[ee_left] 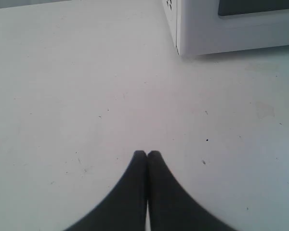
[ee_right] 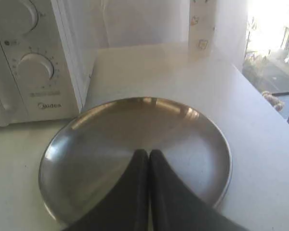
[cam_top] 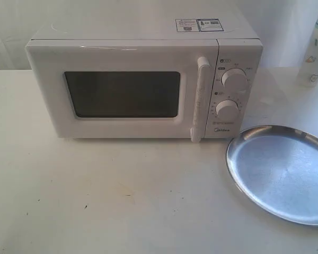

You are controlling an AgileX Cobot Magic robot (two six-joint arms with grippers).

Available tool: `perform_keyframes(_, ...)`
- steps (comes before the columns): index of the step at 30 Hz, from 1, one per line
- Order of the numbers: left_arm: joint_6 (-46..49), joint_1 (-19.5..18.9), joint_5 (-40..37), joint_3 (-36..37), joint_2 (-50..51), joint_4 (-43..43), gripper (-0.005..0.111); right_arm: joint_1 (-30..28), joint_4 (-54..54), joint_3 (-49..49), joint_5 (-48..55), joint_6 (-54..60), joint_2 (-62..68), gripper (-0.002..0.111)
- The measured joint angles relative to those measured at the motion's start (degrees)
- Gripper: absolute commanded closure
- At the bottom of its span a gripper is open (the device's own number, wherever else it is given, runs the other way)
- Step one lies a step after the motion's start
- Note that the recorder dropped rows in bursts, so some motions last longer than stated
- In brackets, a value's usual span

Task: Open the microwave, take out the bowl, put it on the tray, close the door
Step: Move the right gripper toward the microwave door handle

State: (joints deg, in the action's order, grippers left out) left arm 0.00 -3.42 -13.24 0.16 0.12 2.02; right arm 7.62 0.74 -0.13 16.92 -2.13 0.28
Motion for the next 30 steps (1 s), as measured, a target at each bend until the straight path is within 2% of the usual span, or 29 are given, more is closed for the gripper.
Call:
perform_keyframes(4, 0.0, 0.0, 0.0, 0.0, 0.0, 0.0, 0.107, 0.0, 0.8, 0.0, -8.0, 0.4, 0.0, 0.108)
perform_keyframes(7, 0.0, 0.0, 0.0, 0.0, 0.0, 0.0, 0.107, 0.0, 1.1, 0.0, -20.3, 0.4, 0.0, 0.108)
perform_keyframes(11, 0.0, 0.0, 0.0, 0.0, 0.0, 0.0, 0.107, 0.0, -0.7, 0.0, -33.2, -12.9, -0.1, 0.108)
perform_keyframes(14, 0.0, 0.0, 0.0, 0.0, 0.0, 0.0, 0.107, 0.0, -0.7, 0.0, -40.9, -17.0, -0.1, 0.108)
perform_keyframes(18, 0.0, 0.0, 0.0, 0.0, 0.0, 0.0, 0.107, 0.0, 0.4, -1.3, -45.2, -16.9, 1.2, 0.108)
perform_keyframes(21, 0.0, 0.0, 0.0, 0.0, 0.0, 0.0, 0.107, 0.0, 2.3, -4.9, -47.4, -16.9, 8.1, 0.108)
perform_keyframes(24, 0.0, 0.0, 0.0, 0.0, 0.0, 0.0, 0.107, 0.0, 9.2, -10.2, -48.5, -20.3, 20.1, 0.108)
perform_keyframes(27, 0.0, 0.0, 0.0, 0.0, 0.0, 0.0, 0.107, 0.0, 26.4, -17.4, -50.9, -29.5, 33.9, 0.108)
perform_keyframes(30, 0.0, 0.0, 0.0, 0.0, 0.0, 0.0, 0.107, 0.0, 44.3, -23.4, -60.0, -38.8, 48.1, 0.108)
